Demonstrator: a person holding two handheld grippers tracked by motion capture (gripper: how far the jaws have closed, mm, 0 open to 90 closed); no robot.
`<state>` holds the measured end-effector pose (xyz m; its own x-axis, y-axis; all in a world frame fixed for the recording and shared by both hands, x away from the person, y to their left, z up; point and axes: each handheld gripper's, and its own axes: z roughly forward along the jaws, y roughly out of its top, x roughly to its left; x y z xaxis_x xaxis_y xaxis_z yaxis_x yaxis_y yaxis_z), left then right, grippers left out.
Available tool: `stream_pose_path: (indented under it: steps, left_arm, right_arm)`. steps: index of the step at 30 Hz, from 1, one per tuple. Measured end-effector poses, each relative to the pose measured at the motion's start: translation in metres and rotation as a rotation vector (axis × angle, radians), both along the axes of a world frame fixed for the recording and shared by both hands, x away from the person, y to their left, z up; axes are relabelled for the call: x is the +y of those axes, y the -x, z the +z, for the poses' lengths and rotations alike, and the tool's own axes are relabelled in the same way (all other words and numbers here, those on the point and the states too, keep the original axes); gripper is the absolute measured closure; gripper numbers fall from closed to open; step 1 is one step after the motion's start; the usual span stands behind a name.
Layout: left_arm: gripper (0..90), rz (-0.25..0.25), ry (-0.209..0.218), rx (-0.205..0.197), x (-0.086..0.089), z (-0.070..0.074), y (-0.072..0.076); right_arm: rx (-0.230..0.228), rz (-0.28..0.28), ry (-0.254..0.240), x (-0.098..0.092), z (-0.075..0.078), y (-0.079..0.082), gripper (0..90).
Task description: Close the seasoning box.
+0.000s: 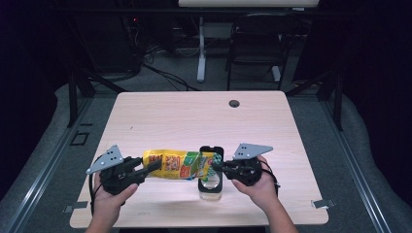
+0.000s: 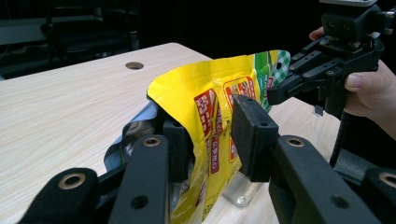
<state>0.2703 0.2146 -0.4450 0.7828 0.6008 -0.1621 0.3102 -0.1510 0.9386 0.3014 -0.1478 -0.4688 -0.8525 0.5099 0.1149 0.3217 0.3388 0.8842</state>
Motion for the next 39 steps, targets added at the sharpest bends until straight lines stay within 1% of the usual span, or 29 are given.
stream_pose_path:
  steps: [1,6,7,9,10,11,12,14,15,18,21,24,27,28,29,34,39]
  left_arm:
    - [68.2,-0.002,0.006,-0.002,0.0,0.0,0.0]
    - [68.2,0.003,0.006,-0.005,0.0,0.0,0.0]
    - [68.2,0.008,0.007,-0.007,0.0,-0.001,0.0]
    - [68.2,0.003,0.015,-0.011,0.0,-0.002,-0.001]
    - [68.2,-0.002,0.021,-0.012,0.0,-0.002,-0.001]
    - [68.2,0.001,0.02,-0.011,0.0,-0.002,-0.001]
    - [68.2,0.002,0.022,-0.014,0.0,-0.002,-0.001]
    - [68.2,-0.005,0.024,-0.019,0.0,-0.002,-0.001]
    - [68.2,-0.005,0.024,-0.02,0.0,-0.002,0.0]
    - [68.2,-0.007,0.026,-0.019,0.0,-0.002,0.0]
    - [68.2,-0.016,0.023,-0.019,-0.001,-0.001,0.0]
    - [68.2,-0.011,0.027,-0.016,-0.002,-0.001,0.0]
    - [68.2,-0.01,0.034,-0.017,-0.003,-0.001,0.0]
    - [68.2,-0.012,0.034,-0.019,-0.003,-0.001,0.0]
    - [68.2,-0.015,0.039,-0.021,-0.003,-0.001,0.0]
    - [68.1,-0.015,0.03,-0.022,-0.003,0.0,-0.001]
    - [68.1,-0.018,0.034,-0.025,-0.004,0.0,-0.001]
  right_arm:
    - [0.0,0.0,-0.001,0.0,0.0,0.0,87.3]
    - [0.006,-0.003,-0.006,0.001,0.0,0.0,87.4]
    - [0.005,-0.001,0.0,0.001,0.001,0.0,87.3]
    - [0.007,-0.001,0.008,0.002,0.002,-0.001,87.3]
    - [0.007,0.001,0.02,0.002,0.003,-0.001,87.4]
    - [0.008,0.001,0.02,0.002,0.004,-0.001,87.4]
    - [0.007,0.006,0.036,0.003,0.005,-0.001,87.4]
    - [0.01,0.004,0.035,0.003,0.006,-0.002,87.4]
    - [0.014,0.005,0.045,0.004,0.007,-0.002,87.3]
    - [0.009,-0.006,0.046,0.004,0.007,0.0,87.4]
    - [-0.004,-0.01,0.067,0.005,0.008,0.004,87.3]
    - [-0.014,-0.013,0.063,0.004,0.007,0.006,87.2]
    - [-0.015,-0.022,0.018,0.003,0.002,0.007,87.2]
    - [-0.012,-0.022,0.015,0.003,0.001,0.007,87.1]
    - [-0.011,-0.017,0.015,0.002,0.001,0.006,87.1]
    - [-0.02,-0.025,0.019,0.002,0.001,0.008,87.0]
    - [-0.024,-0.025,0.017,0.002,0.0,0.009,86.7]
